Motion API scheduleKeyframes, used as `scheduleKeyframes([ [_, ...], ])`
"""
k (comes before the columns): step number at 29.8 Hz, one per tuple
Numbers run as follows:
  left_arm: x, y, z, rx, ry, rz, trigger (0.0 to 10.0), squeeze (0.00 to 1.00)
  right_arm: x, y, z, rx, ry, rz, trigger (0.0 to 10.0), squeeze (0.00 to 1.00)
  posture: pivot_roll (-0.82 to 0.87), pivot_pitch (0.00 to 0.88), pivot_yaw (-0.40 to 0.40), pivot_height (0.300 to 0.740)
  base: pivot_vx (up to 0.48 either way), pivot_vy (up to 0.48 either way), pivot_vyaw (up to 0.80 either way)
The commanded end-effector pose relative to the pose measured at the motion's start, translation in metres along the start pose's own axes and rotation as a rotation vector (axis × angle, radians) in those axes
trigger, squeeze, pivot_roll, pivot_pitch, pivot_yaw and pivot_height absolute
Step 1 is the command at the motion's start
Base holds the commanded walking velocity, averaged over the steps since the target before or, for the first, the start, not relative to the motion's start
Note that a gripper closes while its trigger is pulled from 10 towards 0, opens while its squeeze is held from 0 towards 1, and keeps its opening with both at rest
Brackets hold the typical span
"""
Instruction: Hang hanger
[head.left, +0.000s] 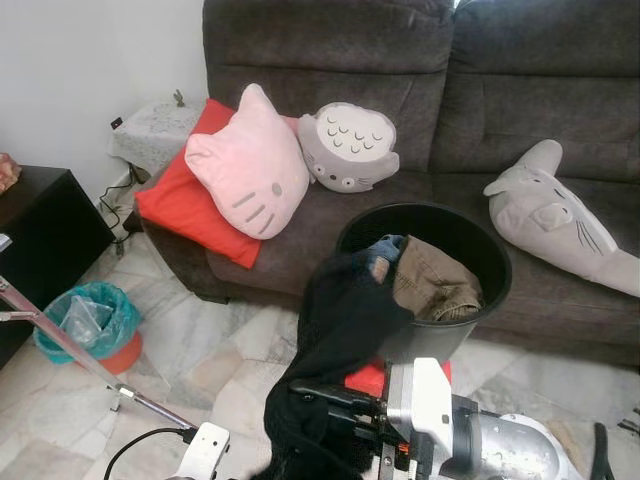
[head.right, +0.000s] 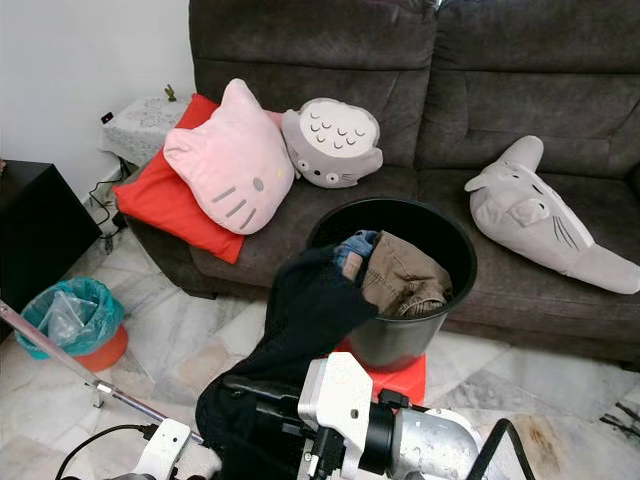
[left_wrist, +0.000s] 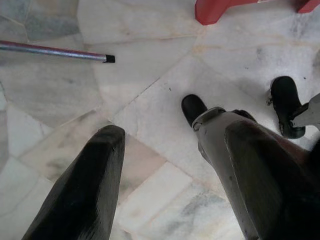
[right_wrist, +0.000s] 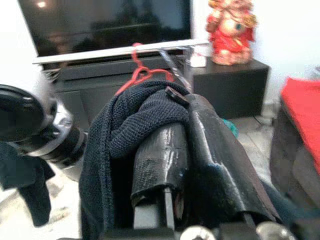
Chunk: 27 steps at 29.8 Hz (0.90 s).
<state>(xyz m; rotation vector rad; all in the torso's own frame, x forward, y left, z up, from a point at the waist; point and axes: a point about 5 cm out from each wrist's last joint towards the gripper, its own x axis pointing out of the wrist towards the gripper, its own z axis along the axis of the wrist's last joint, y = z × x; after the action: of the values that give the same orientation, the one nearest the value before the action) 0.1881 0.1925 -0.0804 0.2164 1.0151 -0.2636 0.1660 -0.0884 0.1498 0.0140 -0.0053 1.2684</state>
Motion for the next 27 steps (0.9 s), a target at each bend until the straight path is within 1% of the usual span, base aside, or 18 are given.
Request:
scheduleKeyframes([
  [1, -0.001, 0.004, -0.003, 0.006, 0.02, 0.008, 10.0, 0.0, -0.007, -0.012, -0.001, 0.002, -0.038, -0.094, 0.0, 0.0, -0.15, 0.0, 0.09, 0.74, 0.0, 0.0, 0.0],
  [2, -0.001, 0.004, -0.003, 0.005, 0.02, 0.008, 10.0, 0.0, -0.011, -0.021, -0.005, 0.002, -0.05, -0.174, 0.0, 0.0, -0.15, 0.0, 0.09, 0.74, 0.0, 0.0, 0.0],
  [3, -0.001, 0.004, -0.003, 0.005, 0.019, 0.009, 10.0, 0.0, -0.019, -0.039, -0.016, 0.017, -0.019, -0.329, 0.0, 0.0, -0.15, 0.0, 0.089, 0.74, 0.0, 0.0, 0.0],
  [4, -0.001, 0.004, -0.003, 0.005, 0.019, 0.009, 10.0, 0.0, -0.03, -0.056, -0.032, 0.026, 0.034, -0.488, 0.0, 0.0, -0.15, 0.0, 0.089, 0.74, 0.0, 0.0, 0.0],
  [5, -0.001, 0.004, -0.003, 0.004, 0.019, 0.009, 10.0, 0.0, -0.038, -0.066, -0.042, 0.032, 0.076, -0.586, 0.0, 0.0, -0.15, 0.0, 0.089, 0.74, 0.0, 0.0, 0.0],
  [6, -0.001, 0.004, -0.003, 0.004, 0.018, 0.009, 10.0, 0.0, -0.049, -0.076, -0.06, 0.091, 0.139, -0.707, 4.9, 0.0, -0.14, 0.0, 0.089, 0.74, 0.0, 0.0, 0.0],
  [7, -0.001, 0.004, -0.003, 0.004, 0.018, 0.009, 10.0, 0.0, -0.057, -0.081, -0.074, 0.13, 0.189, -0.792, 4.0, 0.0, -0.14, 0.0, 0.089, 0.74, 0.0, 0.0, 0.0],
  [8, -0.001, 0.004, -0.003, 0.002, 0.017, 0.01, 10.0, 0.0, -0.073, -0.084, -0.099, 0.187, 0.275, -0.913, 10.0, 0.0, -0.14, 0.0, 0.089, 0.74, 0.0, 0.0, 0.0],
  [9, -0.001, 0.004, -0.003, 0.002, 0.017, 0.01, 10.0, 0.0, -0.073, -0.084, -0.099, 0.187, 0.275, -0.913, 10.0, 0.0, -0.14, 0.0, 0.089, 0.74, 0.0, 0.0, 0.0],
  [11, -0.001, 0.005, -0.003, 0.001, 0.017, 0.011, 10.0, 0.0, -0.081, -0.083, -0.117, 0.206, 0.339, -0.984, 10.0, 0.0, -0.14, 0.0, 0.091, 0.74, 0.0, 0.0, 0.0],
  [12, -0.001, 0.005, -0.003, 0.0, 0.017, 0.011, 10.0, 0.0, -0.085, -0.082, -0.129, 0.244, 0.367, -1.025, 10.0, 0.0, -0.14, 0.0, 0.092, 0.74, 0.0, 0.0, 0.0],
  [13, -0.001, 0.005, -0.003, 0.0, 0.017, 0.011, 10.0, 0.0, -0.088, -0.08, -0.137, 0.261, 0.391, -1.047, 10.0, 0.0, -0.14, 0.0, 0.093, 0.74, 0.0, 0.0, 0.0],
  [17, -0.001, 0.005, -0.003, -0.019, 0.007, 0.012, 10.0, 0.0, -0.087, -0.072, -0.16, 0.352, 0.409, -1.08, 10.0, 0.0, -0.14, 0.0, 0.095, 0.74, 0.0, 0.0, 0.0],
  [18, -0.001, 0.005, -0.003, -0.019, 0.007, 0.012, 10.0, 0.0, -0.087, -0.072, -0.16, 0.352, 0.409, -1.08, 10.0, 0.0, -0.14, 0.0, 0.095, 0.74, 0.0, 0.0, 0.0],
  [20, -0.001, 0.005, -0.003, -0.021, 0.004, 0.013, 10.0, 0.0, -0.085, -0.068, -0.17, 0.387, 0.437, -1.086, 10.0, 0.0, -0.14, 0.0, 0.096, 0.74, 0.0, 0.0, 0.0],
  [23, -0.001, 0.005, -0.002, -0.013, 0.006, 0.011, 10.0, 0.0, -0.085, -0.066, -0.184, 0.442, 0.444, -1.153, 10.0, 0.0, -0.14, 0.0, 0.096, 0.74, 0.0, 0.0, 0.0],
  [26, -0.001, 0.004, -0.003, -0.015, 0.008, 0.008, 10.0, 0.0, -0.089, -0.062, -0.2, 0.495, 0.496, -1.222, 10.0, 0.0, -0.14, 0.0, 0.095, 0.74, 0.0, 0.0, 0.0],
  [27, -0.001, 0.004, -0.003, -0.015, 0.008, 0.008, 10.0, 0.0, -0.089, -0.062, -0.2, 0.495, 0.496, -1.222, 10.0, 0.0, -0.14, 0.0, 0.095, 0.74, 0.0, 0.0, 0.0],
])
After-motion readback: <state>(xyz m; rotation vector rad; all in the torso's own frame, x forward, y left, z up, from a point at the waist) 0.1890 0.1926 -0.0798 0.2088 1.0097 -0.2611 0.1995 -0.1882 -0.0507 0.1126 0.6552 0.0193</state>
